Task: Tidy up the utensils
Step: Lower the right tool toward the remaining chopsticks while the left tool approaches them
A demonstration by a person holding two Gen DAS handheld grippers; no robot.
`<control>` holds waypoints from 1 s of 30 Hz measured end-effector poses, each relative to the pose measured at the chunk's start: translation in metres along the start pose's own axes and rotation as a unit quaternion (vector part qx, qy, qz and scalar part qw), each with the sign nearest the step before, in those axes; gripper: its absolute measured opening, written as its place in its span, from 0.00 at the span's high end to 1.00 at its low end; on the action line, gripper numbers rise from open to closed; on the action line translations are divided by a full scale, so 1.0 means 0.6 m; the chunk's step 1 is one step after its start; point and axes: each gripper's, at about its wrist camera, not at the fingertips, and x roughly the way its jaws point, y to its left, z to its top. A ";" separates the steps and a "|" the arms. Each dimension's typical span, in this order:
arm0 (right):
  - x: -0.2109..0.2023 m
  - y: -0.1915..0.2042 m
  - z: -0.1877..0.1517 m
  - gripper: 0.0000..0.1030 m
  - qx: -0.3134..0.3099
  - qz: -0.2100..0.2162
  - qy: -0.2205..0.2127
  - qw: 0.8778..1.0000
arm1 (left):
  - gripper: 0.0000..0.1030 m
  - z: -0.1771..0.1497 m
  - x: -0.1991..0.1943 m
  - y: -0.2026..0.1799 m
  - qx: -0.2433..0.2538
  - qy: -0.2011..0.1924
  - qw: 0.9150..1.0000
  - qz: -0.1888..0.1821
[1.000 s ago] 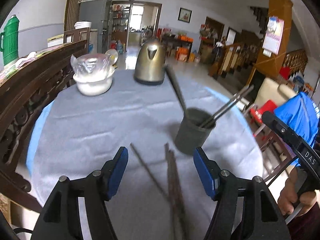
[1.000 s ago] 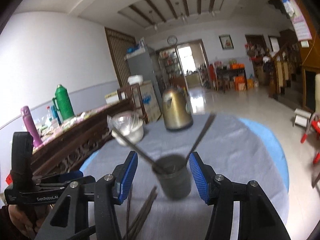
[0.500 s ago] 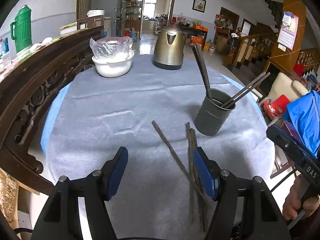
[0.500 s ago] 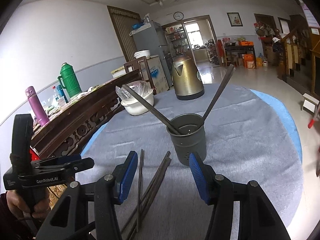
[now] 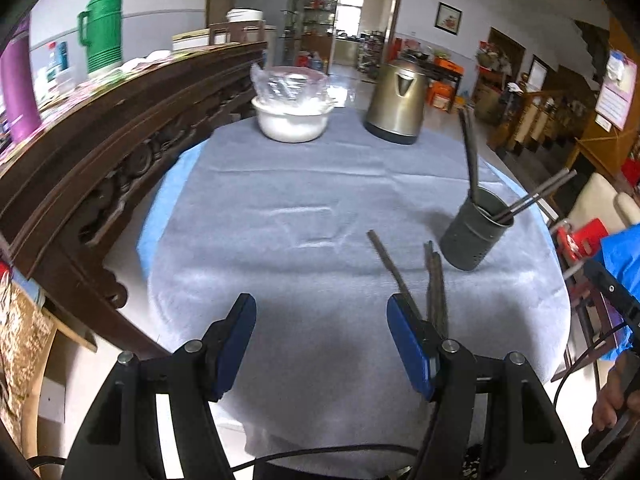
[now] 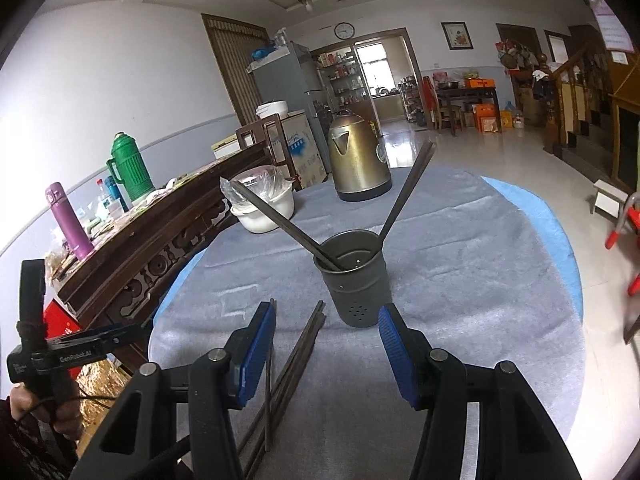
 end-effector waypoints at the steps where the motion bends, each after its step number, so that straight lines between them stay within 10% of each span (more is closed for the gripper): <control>1: -0.002 -0.001 0.000 0.43 0.001 -0.002 0.005 1.000 | 0.33 -0.002 -0.004 0.005 -0.004 0.000 1.000 0.004; 7: 0.014 0.006 -0.012 0.44 -0.014 0.006 0.035 0.999 | 0.29 -0.012 -0.007 0.031 -0.007 -0.014 1.000 0.013; 14: 0.132 0.049 -0.035 0.64 -0.011 0.052 0.114 0.992 | 0.29 -0.001 0.102 0.024 -0.070 0.056 0.991 -0.101; 30: 0.290 0.016 -0.087 0.80 0.055 0.054 0.255 0.964 | 0.29 -0.024 0.154 -0.017 -0.033 0.105 0.986 -0.125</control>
